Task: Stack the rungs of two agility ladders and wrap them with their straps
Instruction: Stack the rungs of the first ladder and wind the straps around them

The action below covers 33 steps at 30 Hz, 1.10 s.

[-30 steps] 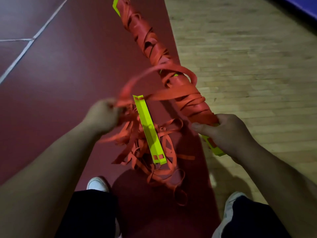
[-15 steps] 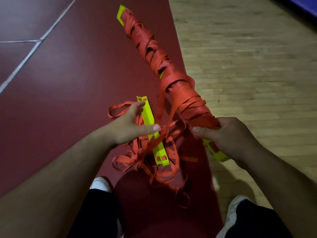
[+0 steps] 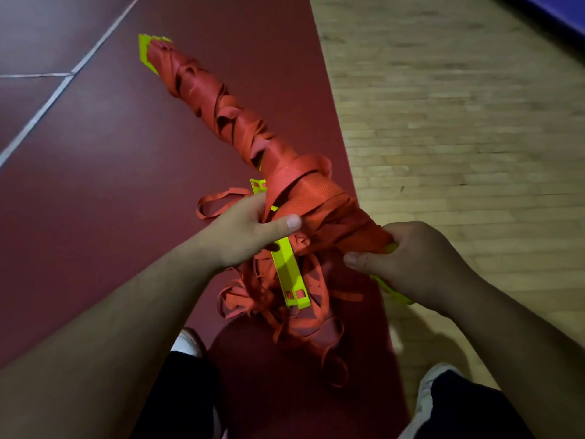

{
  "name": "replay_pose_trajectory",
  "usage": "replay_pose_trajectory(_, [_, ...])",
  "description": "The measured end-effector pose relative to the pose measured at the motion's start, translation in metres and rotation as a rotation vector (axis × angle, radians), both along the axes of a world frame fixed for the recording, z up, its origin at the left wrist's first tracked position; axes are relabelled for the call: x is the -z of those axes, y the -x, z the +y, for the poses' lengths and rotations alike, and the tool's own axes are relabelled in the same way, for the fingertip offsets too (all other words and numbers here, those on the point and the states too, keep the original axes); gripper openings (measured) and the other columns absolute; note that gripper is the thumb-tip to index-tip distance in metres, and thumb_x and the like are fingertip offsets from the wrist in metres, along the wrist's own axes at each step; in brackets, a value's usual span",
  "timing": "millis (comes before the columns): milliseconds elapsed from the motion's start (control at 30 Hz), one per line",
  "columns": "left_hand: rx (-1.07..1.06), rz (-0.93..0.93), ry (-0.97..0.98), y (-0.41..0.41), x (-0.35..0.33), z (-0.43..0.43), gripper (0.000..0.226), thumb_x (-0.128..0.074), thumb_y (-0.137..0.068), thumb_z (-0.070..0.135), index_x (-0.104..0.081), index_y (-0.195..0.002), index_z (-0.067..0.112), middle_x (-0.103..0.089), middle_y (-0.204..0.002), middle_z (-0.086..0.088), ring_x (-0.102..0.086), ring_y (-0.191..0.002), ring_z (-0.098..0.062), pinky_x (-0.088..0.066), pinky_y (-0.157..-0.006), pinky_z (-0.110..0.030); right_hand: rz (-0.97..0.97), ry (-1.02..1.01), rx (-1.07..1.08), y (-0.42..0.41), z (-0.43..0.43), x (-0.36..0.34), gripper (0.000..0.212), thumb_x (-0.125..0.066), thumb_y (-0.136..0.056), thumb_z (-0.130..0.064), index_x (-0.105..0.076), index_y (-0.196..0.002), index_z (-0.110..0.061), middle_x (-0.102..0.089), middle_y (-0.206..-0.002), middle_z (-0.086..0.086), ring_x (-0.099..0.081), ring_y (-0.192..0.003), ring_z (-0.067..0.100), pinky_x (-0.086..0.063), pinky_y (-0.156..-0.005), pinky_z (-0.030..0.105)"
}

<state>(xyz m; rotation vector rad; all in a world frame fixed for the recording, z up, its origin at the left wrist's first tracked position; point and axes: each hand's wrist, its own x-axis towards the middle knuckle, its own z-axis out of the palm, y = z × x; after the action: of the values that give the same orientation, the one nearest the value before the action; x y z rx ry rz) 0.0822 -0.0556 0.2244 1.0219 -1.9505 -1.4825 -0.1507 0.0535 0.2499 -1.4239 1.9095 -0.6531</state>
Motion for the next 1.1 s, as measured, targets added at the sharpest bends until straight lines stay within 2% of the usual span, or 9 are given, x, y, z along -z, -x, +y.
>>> replay_pose_trajectory(167, [-0.208,0.07,0.019,-0.004,-0.006,0.003,0.05,-0.041,-0.092,0.055,-0.057,-0.093,0.008,-0.05,-0.07,-0.002,-0.048,-0.059,-0.012,-0.045,-0.06,-0.034,0.061,-0.01,0.081,0.007,-0.003,0.008,0.028,-0.085,-0.067,-0.053,-0.072,-0.071,-0.028,-0.067,-0.062,-0.008,-0.061,-0.057,0.005,-0.04,-0.048,0.023])
replay_pose_trajectory(267, [-0.155,0.223,-0.099,-0.006,-0.012,0.005,0.037,-0.048,-0.093,0.051,-0.064,-0.076,0.022,-0.055,-0.066,0.005,-0.05,-0.058,-0.009,-0.046,-0.058,-0.026,0.066,-0.041,0.119,0.009,-0.004,0.014,0.035,-0.084,-0.067,-0.052,-0.07,-0.066,-0.02,-0.065,-0.056,-0.004,-0.058,-0.048,0.005,-0.039,-0.05,0.026])
replay_pose_trajectory(333, [-0.114,0.19,-0.113,-0.01,-0.014,0.003,0.034,-0.051,-0.093,0.043,-0.063,-0.071,0.02,-0.053,-0.069,-0.005,-0.046,-0.064,-0.02,-0.041,-0.066,-0.033,0.036,-0.067,0.146,0.013,-0.004,0.015,0.037,-0.085,-0.067,-0.051,-0.07,-0.064,-0.018,-0.062,-0.05,-0.004,-0.054,-0.042,0.003,-0.038,-0.05,0.026])
replay_pose_trajectory(433, [-0.134,0.07,-0.048,-0.018,-0.014,-0.003,0.035,-0.056,-0.098,0.028,-0.055,-0.063,0.02,-0.053,-0.06,-0.001,-0.043,-0.061,-0.019,-0.035,-0.071,-0.04,-0.108,-0.121,0.165,0.019,-0.003,0.011,0.035,-0.087,-0.066,-0.046,-0.073,-0.066,-0.015,-0.063,-0.05,-0.004,-0.056,-0.042,0.006,-0.041,-0.047,0.024])
replay_pose_trajectory(533, [-0.214,0.017,-0.071,-0.021,-0.008,-0.006,0.036,-0.06,-0.096,0.012,-0.041,-0.066,0.016,-0.045,-0.05,0.008,-0.041,-0.049,-0.01,-0.038,-0.059,-0.034,-0.271,-0.142,0.136,0.017,-0.001,0.007,0.027,-0.089,-0.065,-0.039,-0.075,-0.068,-0.015,-0.065,-0.052,0.0,-0.06,-0.045,0.012,-0.044,-0.044,0.024])
replay_pose_trajectory(700, [-0.263,-0.049,-0.085,-0.026,-0.002,-0.01,0.005,-0.06,-0.096,0.022,-0.06,-0.098,0.017,-0.048,-0.063,0.006,-0.043,-0.049,-0.005,-0.037,-0.045,-0.019,-0.538,-0.184,0.034,0.009,0.001,-0.004,0.04,-0.09,-0.054,-0.046,-0.075,-0.071,-0.013,-0.067,-0.064,0.016,-0.06,-0.047,0.024,-0.047,-0.046,0.03])
replay_pose_trajectory(767, [-0.201,-0.076,-0.03,-0.026,-0.003,-0.009,0.017,-0.056,-0.098,0.026,-0.064,-0.084,0.018,-0.049,-0.058,0.009,-0.044,-0.052,-0.006,-0.039,-0.052,-0.021,-0.658,-0.252,-0.036,0.007,0.002,-0.009,0.042,-0.092,-0.06,-0.044,-0.074,-0.077,-0.01,-0.066,-0.065,0.018,-0.058,-0.046,0.026,-0.048,-0.046,0.03])
replay_pose_trajectory(933, [-0.16,0.09,-0.071,-0.02,-0.005,-0.003,0.025,-0.06,-0.095,0.028,-0.056,-0.082,0.007,-0.057,-0.076,-0.012,-0.051,-0.073,-0.025,-0.041,-0.075,-0.039,-0.836,-0.376,-0.162,-0.004,0.009,-0.014,0.041,-0.084,-0.062,-0.048,-0.076,-0.082,-0.014,-0.064,-0.064,0.017,-0.058,-0.043,0.025,-0.049,-0.045,0.027])
replay_pose_trajectory(1100, [-0.097,0.376,-0.361,-0.008,-0.009,0.001,0.014,-0.051,-0.09,0.015,-0.045,-0.098,0.006,-0.042,-0.061,0.0,-0.033,-0.052,-0.017,-0.038,-0.07,-0.034,-0.972,-0.432,-0.174,-0.011,0.011,-0.011,0.064,-0.094,-0.05,-0.056,-0.074,-0.088,-0.009,-0.061,-0.063,0.016,-0.056,-0.042,0.024,-0.05,-0.047,0.029])
